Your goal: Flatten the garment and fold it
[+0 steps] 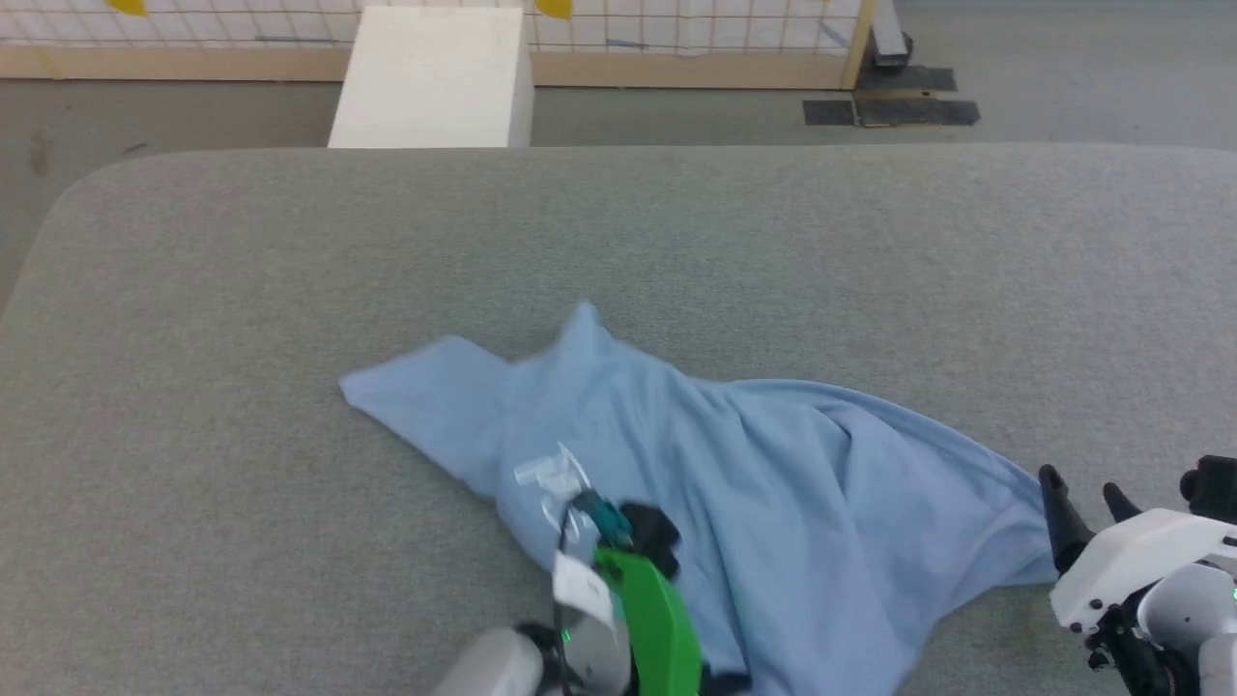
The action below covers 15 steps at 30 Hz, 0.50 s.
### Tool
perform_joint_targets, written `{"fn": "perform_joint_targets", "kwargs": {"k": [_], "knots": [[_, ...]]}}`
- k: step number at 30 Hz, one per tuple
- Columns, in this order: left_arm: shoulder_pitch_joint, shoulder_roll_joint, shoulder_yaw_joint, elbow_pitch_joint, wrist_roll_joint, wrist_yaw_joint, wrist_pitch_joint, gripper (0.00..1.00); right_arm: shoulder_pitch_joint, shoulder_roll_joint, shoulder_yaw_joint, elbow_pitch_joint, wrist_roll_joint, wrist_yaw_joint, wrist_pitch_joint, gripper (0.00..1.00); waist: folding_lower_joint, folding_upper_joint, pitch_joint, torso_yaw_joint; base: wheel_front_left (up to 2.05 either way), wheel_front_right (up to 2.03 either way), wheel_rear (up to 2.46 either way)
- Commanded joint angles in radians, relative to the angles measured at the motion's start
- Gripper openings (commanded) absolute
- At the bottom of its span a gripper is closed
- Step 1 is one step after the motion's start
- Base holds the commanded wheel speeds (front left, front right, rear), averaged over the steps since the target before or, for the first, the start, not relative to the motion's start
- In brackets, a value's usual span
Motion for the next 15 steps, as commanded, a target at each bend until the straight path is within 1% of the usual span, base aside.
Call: {"fn": "perform_joint_targets", "kwargs": {"k": [1,2,3,6,9,12,14,15], "knots": [[0.027,-0.002,-0.014,-0.017,-0.007,0.007,0.010,0.11,0.005,0.000,0.010,0.006,0.010,-0.002,-0.006,1.00,0.0000,-0.0001,-0.003,0.011,0.00,0.00,0.00],[0.036,-0.003,-0.016,-0.026,-0.006,0.014,0.003,0.98,0.005,0.000,0.015,0.009,0.011,-0.002,-0.007,1.00,0.0000,-0.0001,-0.002,0.012,0.00,0.00,0.00],[0.044,-0.004,-0.012,-0.036,-0.005,0.023,-0.010,1.00,0.005,0.000,0.020,0.010,0.012,-0.002,-0.007,1.00,0.0000,-0.0001,-0.001,0.013,0.00,0.00,0.00],[0.040,-0.005,0.018,-0.068,0.004,0.046,-0.061,1.00,0.007,0.000,0.027,0.013,0.007,-0.002,-0.007,1.00,0.0000,-0.0001,-0.003,0.018,0.00,0.00,0.00],[0.021,-0.002,0.101,-0.117,-0.006,0.061,-0.151,1.00,0.008,0.000,0.041,0.000,-0.001,-0.002,-0.005,1.00,0.0000,-0.0001,-0.011,0.026,0.00,0.00,0.00],[-0.002,0.035,0.198,-0.159,0.018,0.084,-0.252,1.00,-0.002,0.000,0.072,-0.030,-0.003,-0.002,0.011,1.00,0.0000,-0.0001,-0.020,0.033,0.00,0.00,0.00],[-0.007,0.058,0.262,-0.182,0.038,0.102,-0.328,1.00,-0.011,0.000,0.109,-0.052,-0.006,-0.002,0.040,1.00,0.0000,-0.0001,-0.025,0.041,0.00,0.00,0.00],[-0.006,0.078,0.289,-0.192,0.066,0.109,-0.374,1.00,-0.018,0.000,0.134,-0.062,-0.009,-0.002,0.064,1.00,0.0000,-0.0001,-0.026,0.046,0.00,0.00,0.00]]}}
